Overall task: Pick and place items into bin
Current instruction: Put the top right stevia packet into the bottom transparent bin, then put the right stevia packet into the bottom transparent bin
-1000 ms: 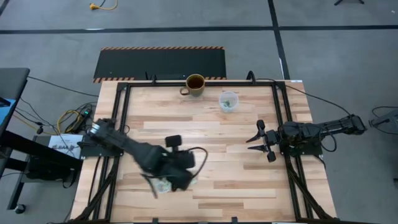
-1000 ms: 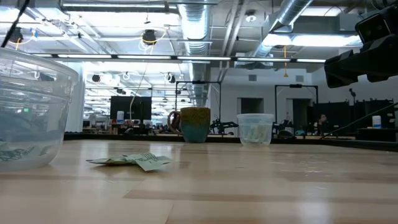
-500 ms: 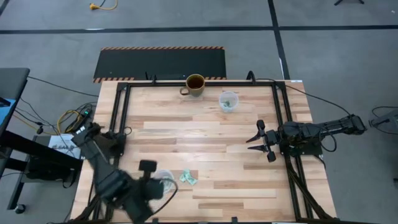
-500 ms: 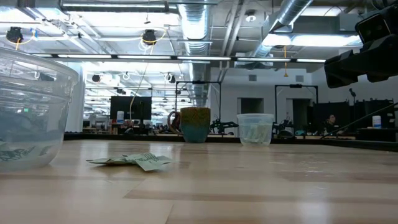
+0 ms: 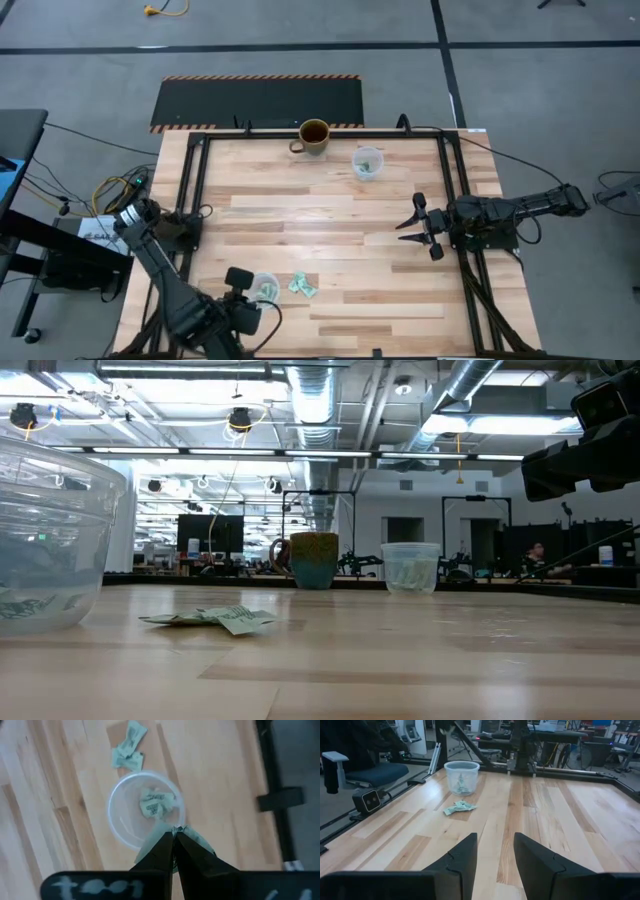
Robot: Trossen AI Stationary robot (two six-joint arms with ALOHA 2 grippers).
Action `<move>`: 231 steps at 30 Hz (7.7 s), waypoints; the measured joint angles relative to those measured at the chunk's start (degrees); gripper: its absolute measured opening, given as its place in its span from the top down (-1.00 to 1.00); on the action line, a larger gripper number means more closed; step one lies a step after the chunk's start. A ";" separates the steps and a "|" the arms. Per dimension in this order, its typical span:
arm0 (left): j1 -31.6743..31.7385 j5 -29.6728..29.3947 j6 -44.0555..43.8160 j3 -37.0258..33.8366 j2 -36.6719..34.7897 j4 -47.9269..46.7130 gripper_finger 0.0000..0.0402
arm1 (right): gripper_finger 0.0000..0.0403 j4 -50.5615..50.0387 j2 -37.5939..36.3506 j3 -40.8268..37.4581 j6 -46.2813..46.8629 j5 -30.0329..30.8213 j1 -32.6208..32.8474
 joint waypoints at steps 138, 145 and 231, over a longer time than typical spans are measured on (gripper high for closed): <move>27.45 19.74 -1.63 -11.02 13.79 32.97 0.52 | 0.39 0.01 0.02 0.02 0.00 0.00 0.00; 27.93 16.94 3.17 -11.02 13.79 33.01 0.52 | 0.39 0.01 0.02 0.02 0.00 0.00 0.00; 28.25 22.60 18.65 -8.33 17.38 33.02 0.56 | 0.39 0.01 0.00 0.02 0.00 -0.01 0.00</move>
